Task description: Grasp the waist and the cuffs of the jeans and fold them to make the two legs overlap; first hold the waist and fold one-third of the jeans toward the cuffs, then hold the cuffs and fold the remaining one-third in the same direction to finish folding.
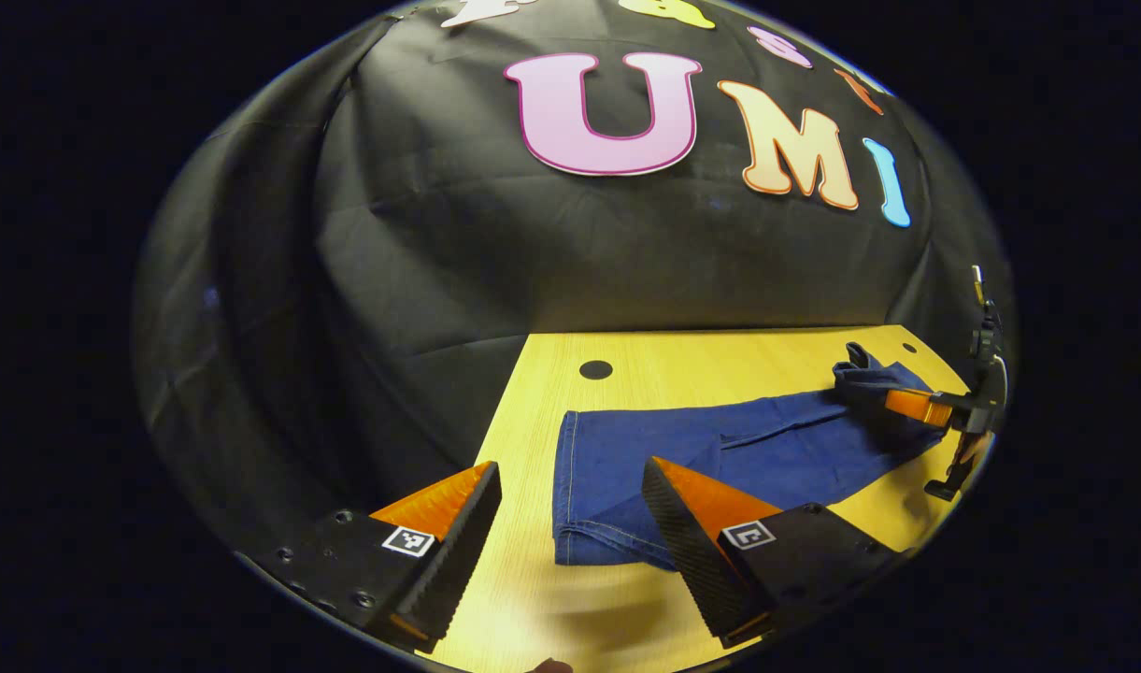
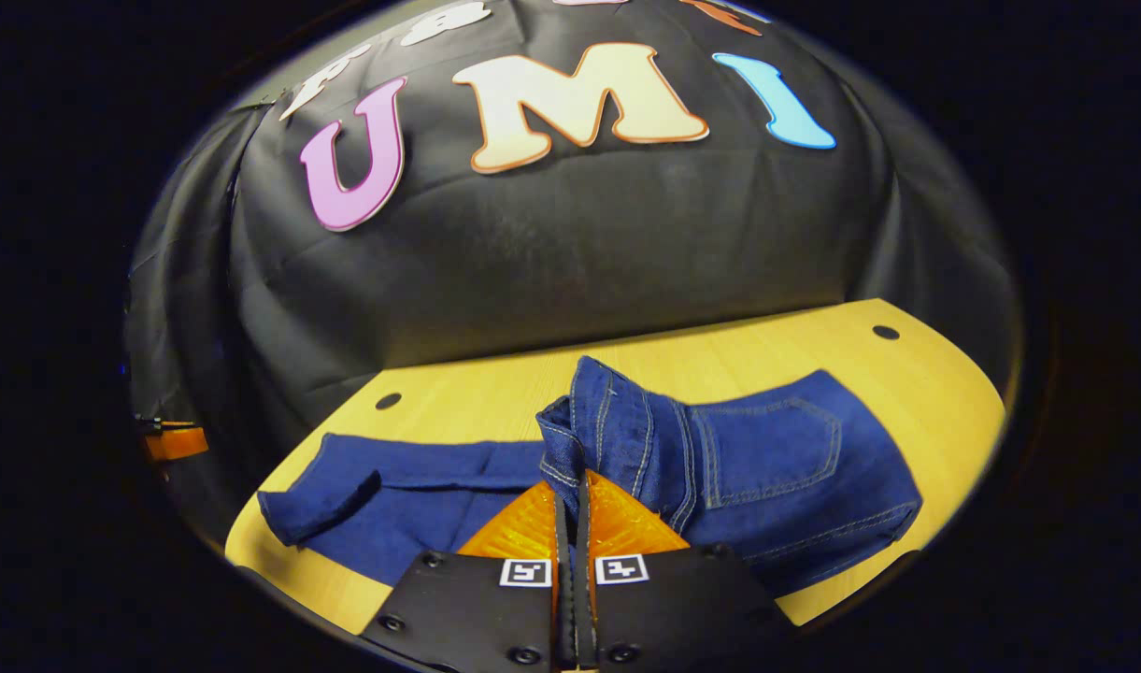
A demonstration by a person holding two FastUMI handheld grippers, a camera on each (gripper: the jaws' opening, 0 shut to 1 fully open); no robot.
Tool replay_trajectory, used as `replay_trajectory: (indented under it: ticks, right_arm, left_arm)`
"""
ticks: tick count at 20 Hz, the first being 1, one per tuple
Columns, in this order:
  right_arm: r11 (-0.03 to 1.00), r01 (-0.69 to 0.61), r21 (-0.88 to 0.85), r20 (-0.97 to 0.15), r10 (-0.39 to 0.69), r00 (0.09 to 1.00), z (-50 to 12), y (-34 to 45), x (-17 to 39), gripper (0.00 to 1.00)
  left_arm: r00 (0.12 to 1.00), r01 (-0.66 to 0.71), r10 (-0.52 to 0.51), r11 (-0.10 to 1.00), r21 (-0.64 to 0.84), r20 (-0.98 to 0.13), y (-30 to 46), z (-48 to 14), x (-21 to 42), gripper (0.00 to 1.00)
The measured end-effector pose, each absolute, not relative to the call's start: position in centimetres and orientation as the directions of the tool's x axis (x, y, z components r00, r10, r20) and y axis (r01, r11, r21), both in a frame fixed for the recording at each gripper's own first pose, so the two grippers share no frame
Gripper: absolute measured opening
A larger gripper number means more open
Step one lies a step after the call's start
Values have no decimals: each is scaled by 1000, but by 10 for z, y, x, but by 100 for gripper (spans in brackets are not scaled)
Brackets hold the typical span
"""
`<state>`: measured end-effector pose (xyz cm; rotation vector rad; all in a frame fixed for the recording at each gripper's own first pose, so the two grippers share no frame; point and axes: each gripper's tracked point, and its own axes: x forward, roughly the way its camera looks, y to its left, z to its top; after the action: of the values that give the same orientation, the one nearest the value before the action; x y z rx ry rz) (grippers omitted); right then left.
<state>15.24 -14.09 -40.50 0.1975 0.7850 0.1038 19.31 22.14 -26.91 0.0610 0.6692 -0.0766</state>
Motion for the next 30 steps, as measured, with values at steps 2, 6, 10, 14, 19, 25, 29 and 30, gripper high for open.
replay_trajectory:
  ticks: [2,6,10,14,19,25,29,30]
  right_arm:
    - [979,-26,202,-720,167,674,-423,-139,146,3]
    - [953,-44,298,-690,248,680,-399,-114,138,51]
    - [975,-51,219,-647,184,740,-352,-145,145,98]
    - [989,-15,146,-627,104,772,-317,-185,144,97]
    - [994,53,96,-620,18,784,-307,-221,133,97]
    - [996,44,78,-626,15,779,-311,-220,119,92]
    - [997,23,67,-611,23,791,-305,-224,122,92]
    - [998,20,67,-598,24,801,-301,-228,124,92]
  left_arm:
    - [771,99,-62,995,23,-633,223,-278,195,95]
    - [744,107,-99,994,-28,-660,221,-298,199,96]
    - [689,103,-133,991,-85,-712,218,-329,195,96]
    - [590,86,-142,990,-113,-794,218,-383,191,95]
    - [500,90,-156,988,-128,-852,214,-415,179,95]
    - [492,89,-214,977,-196,-844,184,-411,181,37]
    - [514,57,-230,970,-235,-826,185,-410,182,1]
    - [518,42,-219,972,-231,-827,185,-408,183,0]
